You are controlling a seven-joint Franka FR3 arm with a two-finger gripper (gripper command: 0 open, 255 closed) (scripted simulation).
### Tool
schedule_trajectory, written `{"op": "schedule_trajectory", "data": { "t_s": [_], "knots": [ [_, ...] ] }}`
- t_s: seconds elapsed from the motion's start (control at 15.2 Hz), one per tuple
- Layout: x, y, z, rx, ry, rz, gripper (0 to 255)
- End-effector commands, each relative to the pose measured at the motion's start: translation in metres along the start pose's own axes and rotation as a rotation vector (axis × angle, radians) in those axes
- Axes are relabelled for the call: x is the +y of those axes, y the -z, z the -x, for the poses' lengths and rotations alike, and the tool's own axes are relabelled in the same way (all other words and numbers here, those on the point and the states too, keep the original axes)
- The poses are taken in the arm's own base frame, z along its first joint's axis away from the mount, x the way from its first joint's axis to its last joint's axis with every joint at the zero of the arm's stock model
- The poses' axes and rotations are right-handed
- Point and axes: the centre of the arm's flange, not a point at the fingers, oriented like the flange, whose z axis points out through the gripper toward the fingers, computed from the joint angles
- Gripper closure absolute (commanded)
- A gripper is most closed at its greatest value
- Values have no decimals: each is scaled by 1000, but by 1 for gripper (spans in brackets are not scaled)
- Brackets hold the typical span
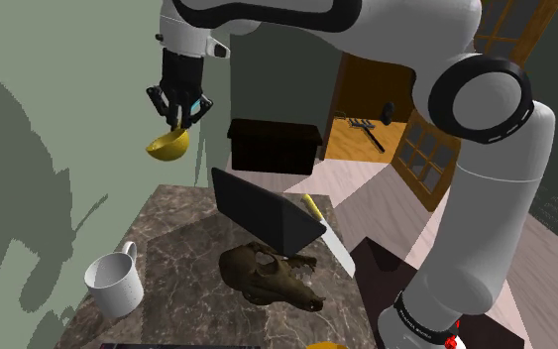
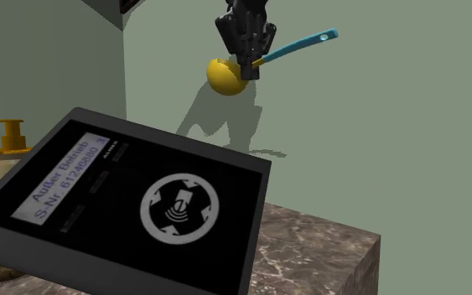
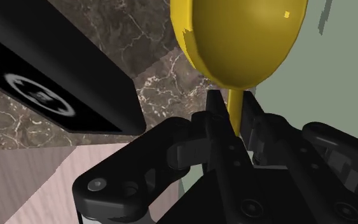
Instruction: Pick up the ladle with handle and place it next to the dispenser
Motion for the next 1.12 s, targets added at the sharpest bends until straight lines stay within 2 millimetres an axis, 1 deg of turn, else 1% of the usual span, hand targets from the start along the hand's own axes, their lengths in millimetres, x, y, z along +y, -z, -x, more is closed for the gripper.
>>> {"op": "schedule_trajectory", "data": {
  "t_s": [0.0, 1.06],
  "knots": [
    [8, 1, 23, 0, 0, 0, 255],
    [76, -4, 223, 0, 0, 0, 255]
  ]
}}
